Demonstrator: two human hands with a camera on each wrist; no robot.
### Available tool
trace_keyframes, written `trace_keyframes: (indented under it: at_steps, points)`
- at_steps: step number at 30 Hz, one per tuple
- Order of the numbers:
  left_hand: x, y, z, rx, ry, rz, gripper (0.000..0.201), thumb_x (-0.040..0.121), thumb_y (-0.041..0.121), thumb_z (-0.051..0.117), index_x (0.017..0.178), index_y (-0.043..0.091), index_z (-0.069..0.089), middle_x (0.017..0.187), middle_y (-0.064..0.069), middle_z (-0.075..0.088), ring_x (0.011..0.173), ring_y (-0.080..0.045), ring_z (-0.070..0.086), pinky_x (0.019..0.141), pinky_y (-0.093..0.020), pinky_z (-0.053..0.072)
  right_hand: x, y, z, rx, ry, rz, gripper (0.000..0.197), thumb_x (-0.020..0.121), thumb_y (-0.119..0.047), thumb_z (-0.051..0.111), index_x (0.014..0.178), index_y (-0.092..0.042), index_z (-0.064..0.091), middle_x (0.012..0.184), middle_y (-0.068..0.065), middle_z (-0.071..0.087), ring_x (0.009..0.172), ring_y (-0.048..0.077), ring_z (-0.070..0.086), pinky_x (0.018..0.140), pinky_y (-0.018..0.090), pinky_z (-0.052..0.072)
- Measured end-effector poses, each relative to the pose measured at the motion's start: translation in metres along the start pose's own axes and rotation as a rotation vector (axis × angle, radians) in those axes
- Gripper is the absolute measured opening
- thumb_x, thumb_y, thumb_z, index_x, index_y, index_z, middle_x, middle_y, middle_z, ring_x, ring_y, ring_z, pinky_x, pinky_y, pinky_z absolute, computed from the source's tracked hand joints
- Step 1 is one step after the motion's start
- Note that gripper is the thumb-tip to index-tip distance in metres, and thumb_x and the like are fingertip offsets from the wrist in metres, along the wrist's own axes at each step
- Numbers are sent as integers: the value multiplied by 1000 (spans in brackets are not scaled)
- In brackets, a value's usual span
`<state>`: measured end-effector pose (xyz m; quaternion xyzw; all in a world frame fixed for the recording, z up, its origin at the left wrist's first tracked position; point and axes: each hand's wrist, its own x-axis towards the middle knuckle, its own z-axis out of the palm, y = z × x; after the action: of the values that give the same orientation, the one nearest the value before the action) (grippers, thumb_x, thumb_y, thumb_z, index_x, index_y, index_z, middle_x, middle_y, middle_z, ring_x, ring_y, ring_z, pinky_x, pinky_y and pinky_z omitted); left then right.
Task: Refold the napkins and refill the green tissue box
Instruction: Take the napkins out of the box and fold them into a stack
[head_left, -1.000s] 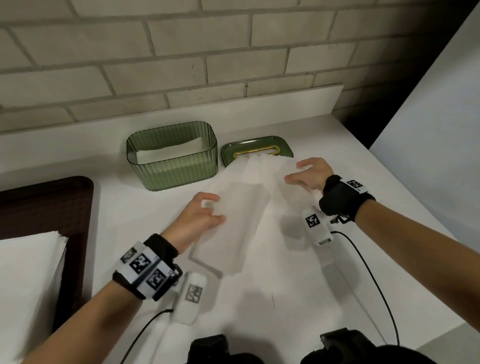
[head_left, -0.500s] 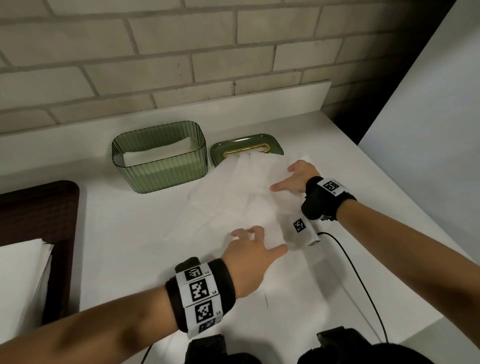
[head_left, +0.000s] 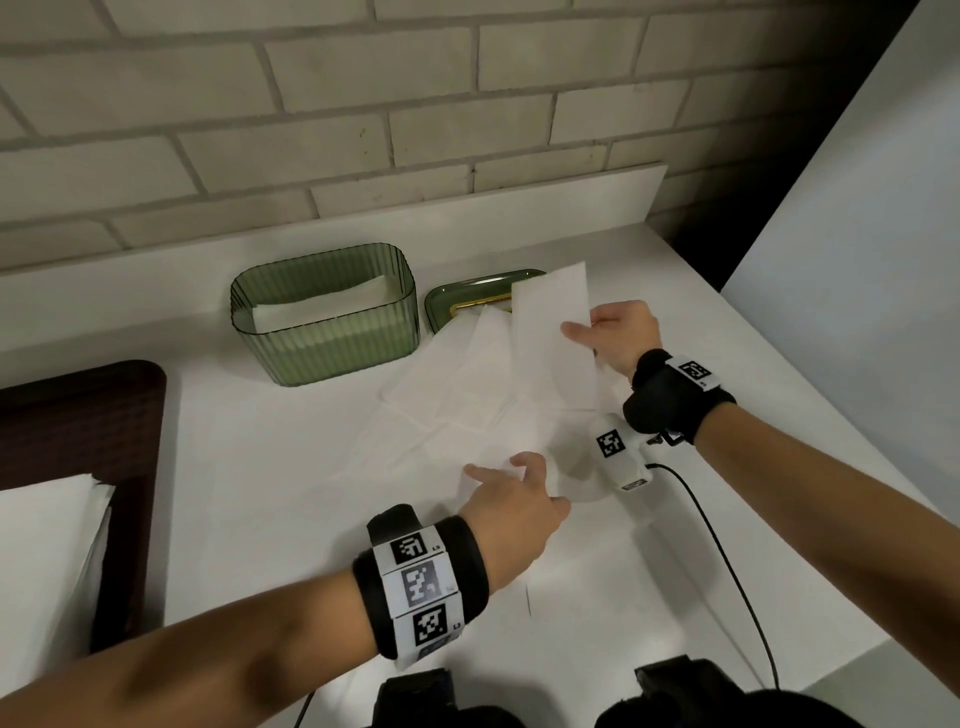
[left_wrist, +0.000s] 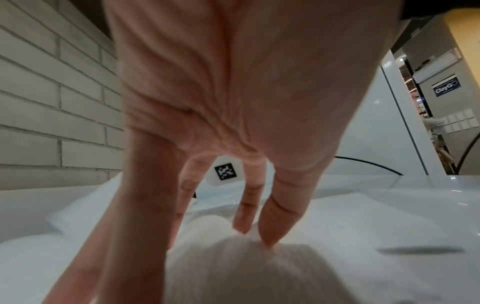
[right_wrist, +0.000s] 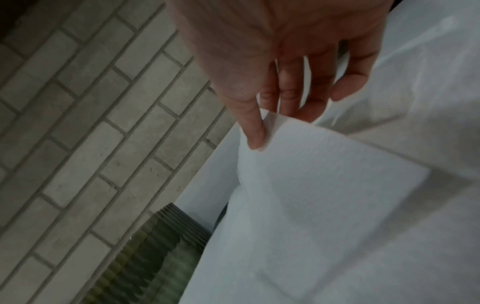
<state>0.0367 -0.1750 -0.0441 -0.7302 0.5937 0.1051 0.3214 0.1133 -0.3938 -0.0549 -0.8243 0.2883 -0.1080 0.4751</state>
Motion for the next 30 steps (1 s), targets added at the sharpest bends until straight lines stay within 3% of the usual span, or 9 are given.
trace_keyframes:
  at_steps: [3, 7, 9, 11, 15, 17, 21, 25, 30]
  points:
    - [0, 2, -3, 134, -39, 80, 30, 87, 5, 54, 115, 7, 63, 106, -9, 43, 111, -50, 41, 71, -50, 58, 1, -2, -17, 104, 38, -21, 16, 80, -23, 78, 84, -9, 71, 79, 2, 71, 65, 10, 64, 56, 20, 49]
    - [-1, -10, -3, -253, 90, -215, 34, 55, 9, 84, 84, 10, 68, 90, -12, 59, 48, -33, 50, 39, -25, 43, -7, -1, -44, 235, 47, -31, 26, 83, -16, 75, 104, -2, 71, 97, 11, 74, 87, 22, 72, 75, 35, 59]
    - [-1, -24, 4, -551, 191, -200, 31, 70, -4, 68, 99, 5, 62, 102, -13, 54, 62, -32, 60, 44, -30, 27, -16, 0, -57, 277, 0, -30, 28, 86, -13, 72, 112, -2, 68, 102, 10, 74, 91, 22, 72, 80, 37, 59]
    - [-1, -42, 22, -854, 283, -210, 42, 76, -13, 43, 111, 10, 54, 113, -8, 47, 92, -33, 58, 62, -32, 35, -30, -5, -69, 287, -76, -53, 27, 87, -11, 69, 113, -5, 68, 103, 8, 74, 92, 22, 72, 81, 38, 59]
    - [-25, -77, 38, -1392, 581, -322, 56, 78, -16, 49, 116, 20, 69, 116, 9, 58, 116, -3, 48, 85, -9, 38, -66, -26, -82, 360, -294, -154, 26, 86, -11, 67, 112, -10, 69, 96, 9, 76, 83, 23, 73, 73, 35, 60]
    - [-36, -85, 39, -1712, 662, -238, 59, 80, -21, 53, 123, 18, 66, 126, 11, 62, 124, 1, 50, 94, -17, 43, -82, -39, -84, 514, -414, -195, 34, 81, -15, 70, 114, -11, 68, 93, 9, 76, 77, 25, 71, 68, 32, 57]
    - [-44, -85, 40, -2092, 736, -170, 60, 82, -26, 52, 128, 12, 61, 118, 11, 64, 76, 11, 60, 64, -8, 46, -97, -52, -68, 720, -511, -190, 40, 80, -14, 64, 120, -12, 65, 85, 3, 76, 66, 12, 68, 60, 21, 55]
    - [-43, -84, 38, -2462, 751, -106, 31, 97, 26, 48, 115, 14, 70, 105, 5, 70, 92, -15, 66, 84, -30, 55, -101, -47, -32, 617, -467, -131, 41, 86, -4, 62, 126, -4, 58, 79, 3, 75, 61, 9, 67, 54, 19, 52]
    - [-46, -85, 35, -2538, 736, -67, 75, 90, 64, 24, 129, 10, 60, 132, -7, 61, 105, -25, 68, 78, -33, 58, -104, -35, -4, 547, -400, -73, 33, 86, -6, 68, 118, -7, 62, 97, 16, 75, 81, 25, 71, 72, 37, 56]
